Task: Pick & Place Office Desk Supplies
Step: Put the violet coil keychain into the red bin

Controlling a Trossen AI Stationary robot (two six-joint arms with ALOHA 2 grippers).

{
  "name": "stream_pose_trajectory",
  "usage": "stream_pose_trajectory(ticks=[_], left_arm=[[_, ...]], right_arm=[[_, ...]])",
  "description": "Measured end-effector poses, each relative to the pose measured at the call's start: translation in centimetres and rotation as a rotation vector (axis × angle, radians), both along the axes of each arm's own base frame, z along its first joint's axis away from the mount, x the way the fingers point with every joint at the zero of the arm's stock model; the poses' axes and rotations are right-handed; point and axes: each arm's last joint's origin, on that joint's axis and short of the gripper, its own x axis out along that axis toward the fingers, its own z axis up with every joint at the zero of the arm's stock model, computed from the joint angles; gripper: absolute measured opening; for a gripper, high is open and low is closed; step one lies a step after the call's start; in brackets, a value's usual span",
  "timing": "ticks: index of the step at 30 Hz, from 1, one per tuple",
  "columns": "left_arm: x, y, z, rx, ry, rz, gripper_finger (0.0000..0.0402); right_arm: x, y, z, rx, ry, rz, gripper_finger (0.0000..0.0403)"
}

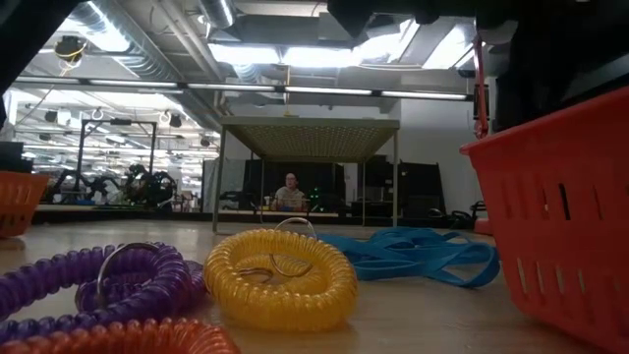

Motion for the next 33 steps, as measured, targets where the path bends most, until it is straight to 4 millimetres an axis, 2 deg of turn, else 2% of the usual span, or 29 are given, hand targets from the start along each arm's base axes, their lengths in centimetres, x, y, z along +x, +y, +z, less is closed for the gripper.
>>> stream_pose_trajectory(ticks=[5,8,12,17,20,22,25,27,30,33], left_arm=[[-0.3,0.7,1.1,-0.053,0.095,0.039,0.0154],[-2.3,2.1,4.1,0.092,0.135,0.082,0.0139],[-6.6,4.3,9.8,0.398,0.115,0.184,0.0119],[-12.7,7.1,17.4,0.564,0.068,0.401,0.0112],[-17.4,8.3,20.1,0.673,0.105,0.656,0.0112],[-21.1,8.5,20.9,0.719,0.107,0.887,0.0112],[-26.5,7.6,20.4,0.677,0.036,1.138,0.0112],[-28.9,6.7,18.4,0.61,0.05,1.17,0.0112],[-29.5,5.6,13.9,0.575,0.227,1.089,0.0112],[-28.1,4.4,8.9,0.666,0.381,0.904,0.0112]], right_arm=[[0.0,-0.1,0.8,0.034,-0.068,-0.036,0.0206],[0.0,-0.1,1.2,0.028,-0.113,-0.035,0.0206],[-0.1,-0.1,1.4,0.025,-0.129,-0.036,0.0206],[-0.1,-0.1,1.4,0.035,-0.127,-0.04,0.0206],[0.0,0.1,1.3,0.053,-0.123,-0.056,0.0206],[0.1,0.2,1.2,0.053,-0.111,-0.075,0.0206],[0.3,0.7,0.3,0.034,-0.026,-0.206,0.0206],[0.4,1.3,-0.4,0.001,0.045,-0.319,0.0206],[0.3,2.5,-1.3,-0.028,0.133,-0.446,0.0206],[0.0,3.8,-2.5,-0.007,0.247,-0.559,0.0206]])
